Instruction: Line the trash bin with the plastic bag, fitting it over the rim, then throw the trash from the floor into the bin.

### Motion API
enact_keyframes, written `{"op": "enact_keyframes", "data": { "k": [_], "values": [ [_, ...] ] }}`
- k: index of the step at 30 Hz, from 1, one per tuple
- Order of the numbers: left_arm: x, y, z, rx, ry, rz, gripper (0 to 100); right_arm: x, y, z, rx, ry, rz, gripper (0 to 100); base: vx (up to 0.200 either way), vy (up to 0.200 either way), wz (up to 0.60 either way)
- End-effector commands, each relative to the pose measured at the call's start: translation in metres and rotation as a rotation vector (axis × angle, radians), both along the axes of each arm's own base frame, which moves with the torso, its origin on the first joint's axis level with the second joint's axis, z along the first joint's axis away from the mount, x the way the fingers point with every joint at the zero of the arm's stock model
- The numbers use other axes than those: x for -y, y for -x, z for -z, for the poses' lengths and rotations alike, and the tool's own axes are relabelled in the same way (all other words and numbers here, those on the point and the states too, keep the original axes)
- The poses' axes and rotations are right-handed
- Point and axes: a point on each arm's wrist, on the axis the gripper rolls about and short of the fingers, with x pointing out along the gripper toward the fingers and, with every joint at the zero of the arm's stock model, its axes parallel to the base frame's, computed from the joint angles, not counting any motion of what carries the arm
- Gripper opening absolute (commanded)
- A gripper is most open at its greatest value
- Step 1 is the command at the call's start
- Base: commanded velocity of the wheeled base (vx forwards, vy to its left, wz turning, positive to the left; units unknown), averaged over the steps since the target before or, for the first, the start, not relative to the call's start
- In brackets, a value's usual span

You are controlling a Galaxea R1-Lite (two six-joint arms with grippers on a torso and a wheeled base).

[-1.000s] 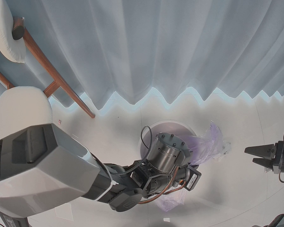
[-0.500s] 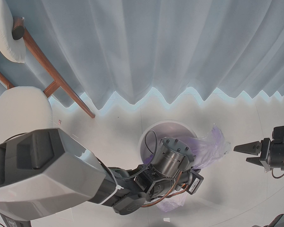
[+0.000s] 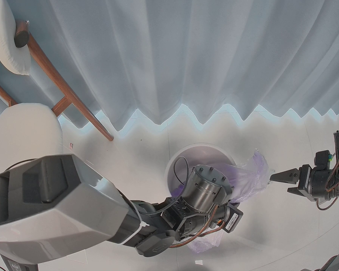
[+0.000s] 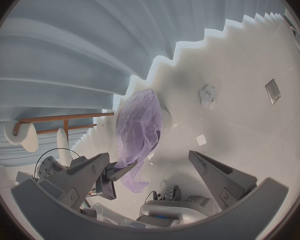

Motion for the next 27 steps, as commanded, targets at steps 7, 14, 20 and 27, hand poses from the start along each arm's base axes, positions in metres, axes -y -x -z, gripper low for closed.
{"op": "enact_keyframes", "data": {
  "k": [7,14,20,27],
  "values": [
    [0.0,-0.002,0.0,0.002,0.003,-0.001,0,-0.001,-0.019,0.014,-0.04,0.034,0.034,100,0.0,0.0,0.0],
    [-0.001,-0.002,0.0,0.001,0.001,-0.004,0,-0.003,-0.03,0.022,-0.066,0.041,0.03,100,0.0,0.0,0.0],
    [-0.002,-0.004,-0.001,0.002,0.005,-0.008,0,-0.004,-0.039,0.028,-0.06,0.041,0.032,100,0.0,0.0,0.0],
    [-0.002,-0.004,-0.001,0.003,0.004,-0.01,0,-0.005,-0.055,0.032,-0.049,0.048,0.042,100,0.0,0.0,0.0]
  ]
}}
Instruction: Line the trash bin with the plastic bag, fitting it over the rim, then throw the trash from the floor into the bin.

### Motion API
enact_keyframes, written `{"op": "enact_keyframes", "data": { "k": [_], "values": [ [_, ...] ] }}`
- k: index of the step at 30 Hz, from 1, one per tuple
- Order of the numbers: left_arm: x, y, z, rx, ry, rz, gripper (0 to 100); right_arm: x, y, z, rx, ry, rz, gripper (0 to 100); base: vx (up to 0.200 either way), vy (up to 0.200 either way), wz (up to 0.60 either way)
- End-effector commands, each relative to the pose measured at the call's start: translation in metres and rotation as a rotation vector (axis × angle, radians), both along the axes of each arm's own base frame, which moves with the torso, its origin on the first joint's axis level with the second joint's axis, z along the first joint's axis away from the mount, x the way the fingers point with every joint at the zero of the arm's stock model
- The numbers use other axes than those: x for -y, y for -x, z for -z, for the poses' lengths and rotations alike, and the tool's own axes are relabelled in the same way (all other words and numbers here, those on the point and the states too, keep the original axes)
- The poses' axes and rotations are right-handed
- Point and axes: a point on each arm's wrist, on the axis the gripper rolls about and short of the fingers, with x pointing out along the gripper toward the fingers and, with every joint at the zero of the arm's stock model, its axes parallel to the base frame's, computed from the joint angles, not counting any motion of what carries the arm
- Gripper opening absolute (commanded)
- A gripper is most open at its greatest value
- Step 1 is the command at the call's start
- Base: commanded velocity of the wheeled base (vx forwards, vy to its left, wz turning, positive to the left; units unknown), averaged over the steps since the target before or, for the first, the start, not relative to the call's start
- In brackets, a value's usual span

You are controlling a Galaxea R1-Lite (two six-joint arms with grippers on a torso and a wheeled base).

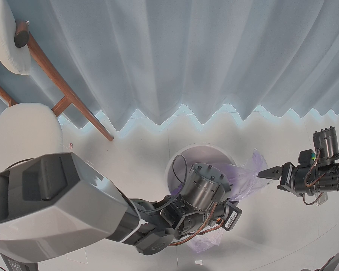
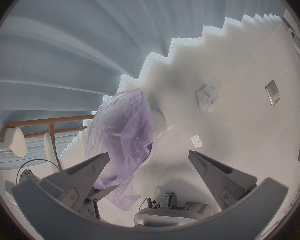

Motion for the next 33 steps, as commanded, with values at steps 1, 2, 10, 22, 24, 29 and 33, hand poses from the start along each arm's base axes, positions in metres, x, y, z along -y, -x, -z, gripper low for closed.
{"op": "enact_keyframes", "data": {
  "k": [1,2,10,22,24,29,33],
  "values": [
    [0.0,0.0,0.0,0.0,0.001,-0.001,0,-0.001,-0.01,0.005,-0.017,0.005,0.005,100,0.0,0.0,0.0],
    [0.0,0.0,0.0,0.0,0.001,-0.001,0,-0.001,-0.011,0.005,-0.016,0.004,0.005,100,0.0,0.0,0.0],
    [0.001,-0.001,-0.002,0.005,0.008,-0.003,0,-0.001,-0.017,0.012,-0.043,0.01,0.007,100,0.0,0.0,0.0],
    [0.002,-0.002,-0.003,0.005,0.014,-0.005,0,-0.002,-0.026,0.022,-0.054,0.013,0.005,100,0.0,0.0,0.0],
    [0.001,-0.003,-0.003,0.005,0.014,-0.006,0,-0.003,-0.028,0.025,-0.063,0.014,0.003,100,0.0,0.0,0.0],
    [0.001,-0.003,-0.004,0.001,0.018,-0.01,0,-0.004,-0.03,0.03,-0.076,0.027,-0.007,100,0.0,0.0,0.0],
    [0.001,-0.002,-0.004,0.003,0.017,-0.026,0,-0.004,-0.031,0.033,-0.089,0.038,-0.003,100,0.0,0.0,0.0]
  ]
}}
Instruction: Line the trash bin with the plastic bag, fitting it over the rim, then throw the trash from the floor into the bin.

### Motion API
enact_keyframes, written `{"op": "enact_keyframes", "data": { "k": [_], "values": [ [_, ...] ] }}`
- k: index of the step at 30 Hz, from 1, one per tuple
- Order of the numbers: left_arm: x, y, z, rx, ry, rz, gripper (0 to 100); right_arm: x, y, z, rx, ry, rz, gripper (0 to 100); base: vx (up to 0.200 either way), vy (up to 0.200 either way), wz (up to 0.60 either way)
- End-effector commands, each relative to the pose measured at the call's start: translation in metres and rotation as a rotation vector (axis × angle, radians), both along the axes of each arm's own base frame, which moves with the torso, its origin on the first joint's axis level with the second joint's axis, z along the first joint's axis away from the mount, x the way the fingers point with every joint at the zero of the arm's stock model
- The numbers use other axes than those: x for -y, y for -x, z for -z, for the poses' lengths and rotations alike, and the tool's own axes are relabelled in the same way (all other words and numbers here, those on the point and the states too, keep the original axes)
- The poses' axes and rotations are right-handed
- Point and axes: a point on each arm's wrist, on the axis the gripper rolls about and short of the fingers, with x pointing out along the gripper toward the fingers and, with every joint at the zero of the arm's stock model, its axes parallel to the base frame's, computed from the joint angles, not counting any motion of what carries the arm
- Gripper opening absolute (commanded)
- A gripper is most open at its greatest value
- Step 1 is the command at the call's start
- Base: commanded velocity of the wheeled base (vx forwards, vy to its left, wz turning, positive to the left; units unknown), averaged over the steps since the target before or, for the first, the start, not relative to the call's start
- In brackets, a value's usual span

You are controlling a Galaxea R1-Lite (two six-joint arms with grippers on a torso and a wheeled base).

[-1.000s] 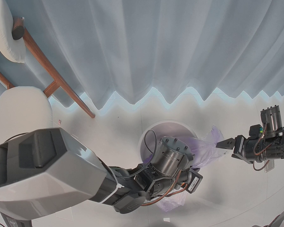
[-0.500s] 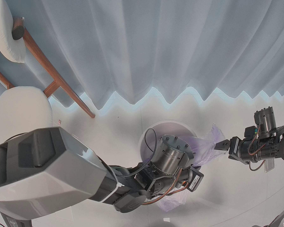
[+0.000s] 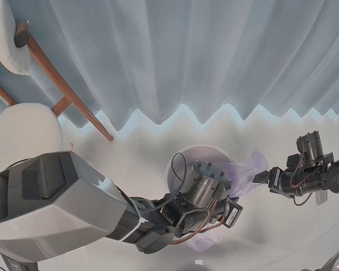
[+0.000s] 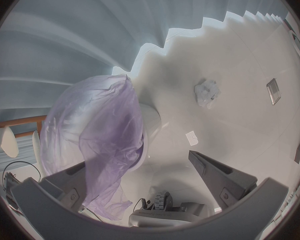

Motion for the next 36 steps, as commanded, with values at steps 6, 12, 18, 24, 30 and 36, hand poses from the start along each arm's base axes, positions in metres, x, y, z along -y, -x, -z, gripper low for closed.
{"op": "enact_keyframes", "data": {
  "k": [6,12,18,24,30,36],
  "values": [
    [0.001,0.001,-0.001,-0.003,0.005,-0.008,0,-0.001,-0.006,0.01,-0.011,0.006,0.001,100,0.0,0.0,0.0],
    [0.002,0.0,-0.002,-0.001,0.013,-0.009,0,-0.002,-0.008,0.012,-0.008,0.005,0.0,100,0.0,0.0,0.0],
    [0.005,0.002,-0.003,0.001,0.016,-0.001,0,-0.003,-0.011,0.015,-0.015,0.029,0.014,100,0.0,0.0,0.0],
    [0.009,0.002,-0.001,-0.007,0.022,0.0,0,-0.003,-0.016,0.019,0.014,0.035,0.031,0,0.0,0.0,0.0],
    [0.008,0.003,-0.002,-0.006,0.023,0.0,0,-0.003,-0.016,0.015,0.038,0.03,0.031,0,0.0,0.0,0.0],
    [0.006,0.004,-0.003,-0.003,0.016,-0.014,0,-0.004,-0.014,0.009,0.062,0.031,0.024,0,0.0,0.0,0.0]
  ]
}}
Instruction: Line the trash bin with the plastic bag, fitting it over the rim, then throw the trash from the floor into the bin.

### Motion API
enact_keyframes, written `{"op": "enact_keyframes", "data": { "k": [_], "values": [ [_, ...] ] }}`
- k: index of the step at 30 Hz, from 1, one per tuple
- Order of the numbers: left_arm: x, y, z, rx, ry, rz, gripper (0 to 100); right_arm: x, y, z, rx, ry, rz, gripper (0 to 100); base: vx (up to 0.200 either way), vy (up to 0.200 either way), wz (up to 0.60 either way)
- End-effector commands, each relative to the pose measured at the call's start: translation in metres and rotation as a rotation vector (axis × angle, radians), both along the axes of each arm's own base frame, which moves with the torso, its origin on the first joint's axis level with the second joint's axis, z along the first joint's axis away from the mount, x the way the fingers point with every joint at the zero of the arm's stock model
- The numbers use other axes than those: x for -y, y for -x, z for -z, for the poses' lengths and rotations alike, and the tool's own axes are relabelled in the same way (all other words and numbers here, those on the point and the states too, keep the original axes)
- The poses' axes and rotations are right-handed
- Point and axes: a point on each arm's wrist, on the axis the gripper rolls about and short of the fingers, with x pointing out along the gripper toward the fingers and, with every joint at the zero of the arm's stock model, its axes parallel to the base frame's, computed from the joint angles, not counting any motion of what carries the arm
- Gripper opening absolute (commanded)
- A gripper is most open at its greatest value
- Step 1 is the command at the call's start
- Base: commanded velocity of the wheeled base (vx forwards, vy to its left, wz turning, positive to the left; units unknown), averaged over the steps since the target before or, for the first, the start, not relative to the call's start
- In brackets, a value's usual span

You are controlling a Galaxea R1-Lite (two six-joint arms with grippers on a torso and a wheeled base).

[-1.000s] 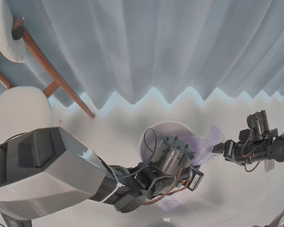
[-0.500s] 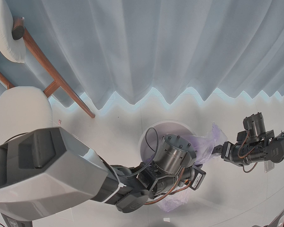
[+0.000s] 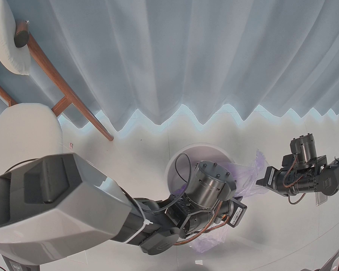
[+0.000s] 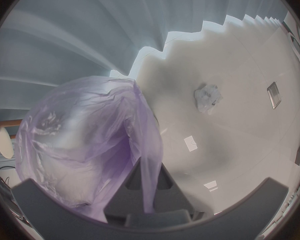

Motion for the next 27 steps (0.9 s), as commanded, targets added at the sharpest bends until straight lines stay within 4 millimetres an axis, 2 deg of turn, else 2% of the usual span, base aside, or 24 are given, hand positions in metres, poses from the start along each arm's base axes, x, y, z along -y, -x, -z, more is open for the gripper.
{"op": "enact_keyframes", "data": {
  "k": [1,9,19,27],
  "values": [
    [-0.002,0.002,0.0,-0.004,-0.007,-0.002,0,-0.001,0.002,-0.007,0.027,-0.002,-0.007,0,0.0,0.0,0.0],
    [-0.007,0.005,-0.001,-0.009,-0.017,-0.008,0,-0.009,0.006,-0.018,0.099,-0.007,-0.033,0,0.0,0.0,0.0],
    [-0.01,0.002,-0.009,0.005,-0.003,-0.03,0,-0.029,0.025,-0.035,0.166,-0.003,-0.109,0,0.0,0.0,0.0],
    [-0.01,0.008,-0.013,0.006,0.005,-0.035,0,-0.03,0.03,-0.032,0.171,0.055,-0.129,0,0.0,0.0,0.0]
  ]
}}
